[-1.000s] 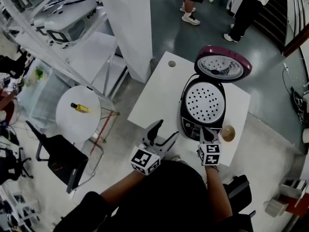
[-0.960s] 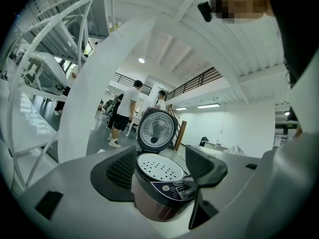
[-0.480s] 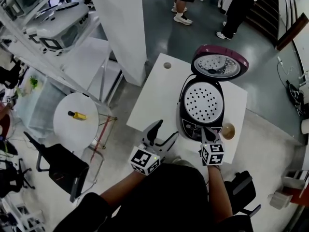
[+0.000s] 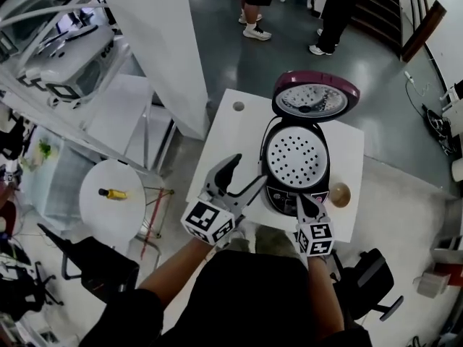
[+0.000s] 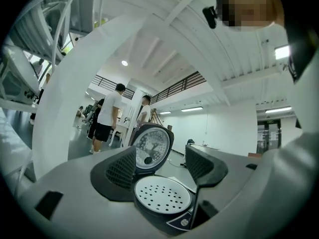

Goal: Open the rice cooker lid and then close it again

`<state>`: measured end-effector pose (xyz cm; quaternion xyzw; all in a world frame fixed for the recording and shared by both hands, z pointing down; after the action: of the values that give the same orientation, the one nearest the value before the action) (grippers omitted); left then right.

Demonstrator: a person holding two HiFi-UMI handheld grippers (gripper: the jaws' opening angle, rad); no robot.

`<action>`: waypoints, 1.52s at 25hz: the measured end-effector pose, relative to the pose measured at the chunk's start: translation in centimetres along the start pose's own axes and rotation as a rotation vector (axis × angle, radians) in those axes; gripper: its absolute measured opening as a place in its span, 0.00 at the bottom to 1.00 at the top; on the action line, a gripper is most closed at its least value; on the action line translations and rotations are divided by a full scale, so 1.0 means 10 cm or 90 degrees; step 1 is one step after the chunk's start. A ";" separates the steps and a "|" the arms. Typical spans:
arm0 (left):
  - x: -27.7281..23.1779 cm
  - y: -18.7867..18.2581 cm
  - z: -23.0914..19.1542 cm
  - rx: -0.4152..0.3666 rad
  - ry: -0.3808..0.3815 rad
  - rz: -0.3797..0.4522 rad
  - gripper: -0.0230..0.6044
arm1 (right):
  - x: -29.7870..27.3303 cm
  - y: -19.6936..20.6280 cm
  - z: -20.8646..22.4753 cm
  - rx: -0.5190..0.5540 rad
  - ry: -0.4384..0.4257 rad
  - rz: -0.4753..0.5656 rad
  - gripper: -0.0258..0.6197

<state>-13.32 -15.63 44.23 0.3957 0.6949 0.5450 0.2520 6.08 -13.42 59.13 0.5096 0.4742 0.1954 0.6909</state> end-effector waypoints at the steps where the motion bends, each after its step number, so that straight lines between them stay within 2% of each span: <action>1: -0.08 -0.07 -0.04 -0.004 0.004 0.005 0.50 | 0.02 -0.03 -0.01 -0.005 0.002 0.009 0.04; 6: -0.49 -0.38 -0.13 0.018 0.018 0.035 0.50 | 0.10 -0.09 -0.01 0.009 0.004 0.034 0.04; 13: -1.05 -0.66 -0.12 -0.035 0.042 0.037 0.50 | 0.13 -0.04 0.06 -0.021 -0.022 0.023 0.04; 17: -1.32 -0.77 -0.17 -0.051 0.036 0.030 0.50 | 0.12 -0.03 0.18 -0.045 -0.026 0.018 0.04; 20: -1.51 -0.82 -0.20 -0.070 0.028 0.022 0.50 | 0.11 -0.01 0.24 -0.057 -0.033 0.014 0.04; 24: -1.78 -0.83 -0.21 -0.085 0.041 0.004 0.50 | 0.06 -0.03 0.30 -0.074 -0.040 0.020 0.04; 27: -1.97 -0.88 -0.19 -0.109 0.053 0.003 0.50 | 0.02 -0.12 0.34 -0.075 -0.046 0.032 0.04; 32: -2.25 -0.99 -0.26 -0.117 0.063 0.005 0.50 | -0.06 -0.28 0.39 -0.059 -0.061 0.044 0.04; 35: -2.40 -1.04 -0.32 -0.144 0.071 -0.005 0.50 | -0.10 -0.35 0.46 -0.056 -0.061 0.050 0.04; 38: -2.53 -1.02 -0.35 -0.199 0.089 -0.037 0.50 | -0.15 -0.36 0.54 -0.054 -0.062 0.052 0.04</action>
<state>-4.68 -39.34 33.40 0.2925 0.6287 0.6652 0.2769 9.24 -18.79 56.75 0.5073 0.4101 0.2182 0.7258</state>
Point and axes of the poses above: the fingertips, and each gripper's own axes: x backward along the fingers, z to its right, y out of its underside, the point moved 2 cm from there along x, backward along the fingers, and after that the axes turned 4 degrees about z, right-handed, at the moved point
